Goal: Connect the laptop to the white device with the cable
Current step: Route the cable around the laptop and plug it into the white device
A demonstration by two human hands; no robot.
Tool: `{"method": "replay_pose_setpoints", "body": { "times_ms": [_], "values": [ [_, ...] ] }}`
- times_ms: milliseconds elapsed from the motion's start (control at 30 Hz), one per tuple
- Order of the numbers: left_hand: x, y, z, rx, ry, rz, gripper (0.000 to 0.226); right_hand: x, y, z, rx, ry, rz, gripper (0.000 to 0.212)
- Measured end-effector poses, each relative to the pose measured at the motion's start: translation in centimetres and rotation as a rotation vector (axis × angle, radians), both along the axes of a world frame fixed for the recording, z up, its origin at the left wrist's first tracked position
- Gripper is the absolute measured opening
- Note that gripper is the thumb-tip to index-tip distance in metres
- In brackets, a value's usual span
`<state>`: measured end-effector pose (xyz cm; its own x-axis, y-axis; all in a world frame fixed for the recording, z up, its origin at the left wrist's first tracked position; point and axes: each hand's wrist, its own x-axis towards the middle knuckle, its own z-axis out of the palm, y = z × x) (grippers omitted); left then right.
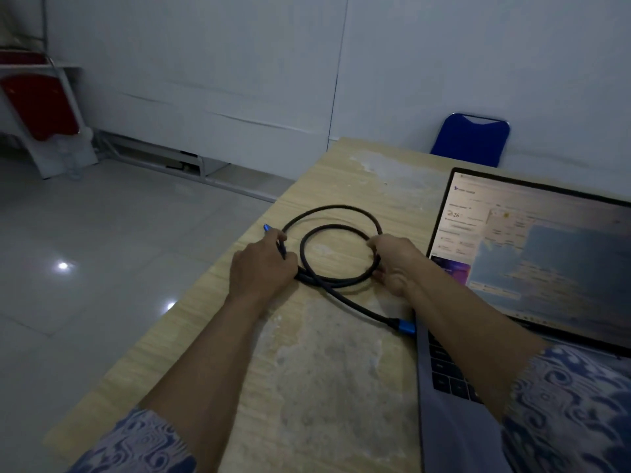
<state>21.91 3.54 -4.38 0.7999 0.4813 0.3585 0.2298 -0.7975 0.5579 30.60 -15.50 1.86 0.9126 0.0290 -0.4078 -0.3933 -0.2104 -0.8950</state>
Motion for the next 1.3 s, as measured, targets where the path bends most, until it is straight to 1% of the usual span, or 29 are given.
{"method": "replay_pose_setpoints", "body": {
  "times_ms": [100, 167, 267, 333, 400, 467, 567, 667, 767, 800, 833, 867, 900, 967, 1000, 1033, 1100, 1167, 1300],
  "values": [
    [0.3, -0.1, -0.1, 0.000, 0.034, -0.025, 0.039, 0.3, 1.0, 0.2, -0.023, -0.072, 0.048, 0.042],
    [0.2, -0.2, -0.1, 0.006, 0.052, -0.044, 0.036, 0.5, 1.6, 0.3, -0.078, -0.111, 0.081, 0.055],
    [0.2, -0.6, -0.2, 0.004, 0.040, -0.061, 0.032, 0.1, 2.1, 0.6, -0.125, -0.098, 0.051, 0.073],
    [0.2, -0.7, -0.1, 0.004, 0.038, -0.066, 0.030, -0.8, 2.1, 0.6, -0.150, -0.040, 0.017, 0.077],
    [0.3, -0.5, -0.1, 0.006, 0.055, -0.070, 0.031, -2.3, 2.2, 0.8, -0.104, 0.028, 0.018, 0.067],
    [0.4, -0.5, -0.1, 0.008, 0.065, -0.073, 0.034, -3.6, 2.6, 1.3, 0.022, 0.087, 0.009, 0.053],
    [0.4, -0.7, -0.1, 0.021, 0.051, -0.052, 0.035, -4.0, 3.1, 2.2, 0.153, 0.188, -0.091, 0.047],
    [0.3, -0.8, 0.0, 0.043, 0.052, -0.048, 0.038, -2.6, 3.0, 2.1, 0.141, 0.230, -0.133, 0.042],
    [0.2, -0.8, 0.0, 0.035, 0.050, -0.060, 0.038, -1.3, 2.6, 1.6, 0.103, 0.310, -0.103, 0.016],
    [0.2, -0.9, 0.1, 0.028, 0.044, -0.061, 0.039, -1.1, 2.6, 1.6, 0.095, 0.319, -0.097, 0.011],
    [0.2, -0.9, 0.1, 0.022, 0.037, -0.058, 0.041, -1.0, 2.9, 1.5, 0.081, 0.299, -0.087, 0.010],
    [0.1, -1.0, 0.1, 0.017, 0.030, -0.054, 0.045, -0.8, 3.2, 1.4, 0.082, 0.252, -0.079, 0.014],
    [0.1, -1.2, 0.2, 0.012, 0.023, -0.046, 0.049, -0.7, 3.6, 1.2, 0.112, 0.199, -0.072, 0.020],
    [0.2, -1.3, 0.2, 0.001, 0.003, -0.021, 0.056, -0.7, 4.3, 1.0, 0.243, 0.134, -0.026, 0.026],
    [0.2, -1.4, 0.2, -0.005, -0.006, -0.008, 0.056, -0.5, 4.4, 0.9, 0.277, 0.104, -0.012, 0.028],
    [0.2, -1.3, 0.2, -0.016, -0.013, 0.004, 0.055, 0.0, 4.6, 0.8, 0.264, 0.071, -0.022, 0.031],
    [0.2, -1.3, 0.2, -0.052, -0.042, 0.034, 0.049, 1.3, 4.5, 1.1, 0.165, -0.001, -0.074, 0.038],
    [0.2, -1.4, 0.3, -0.087, -0.084, 0.063, 0.043, 2.8, 3.9, 1.6, 0.038, -0.064, -0.098, 0.040],
    [0.5, -1.3, 0.3, -0.102, -0.081, 0.075, 0.038, 5.3, 2.4, 2.6, -0.245, -0.184, -0.078, 0.043]
  ]
}}
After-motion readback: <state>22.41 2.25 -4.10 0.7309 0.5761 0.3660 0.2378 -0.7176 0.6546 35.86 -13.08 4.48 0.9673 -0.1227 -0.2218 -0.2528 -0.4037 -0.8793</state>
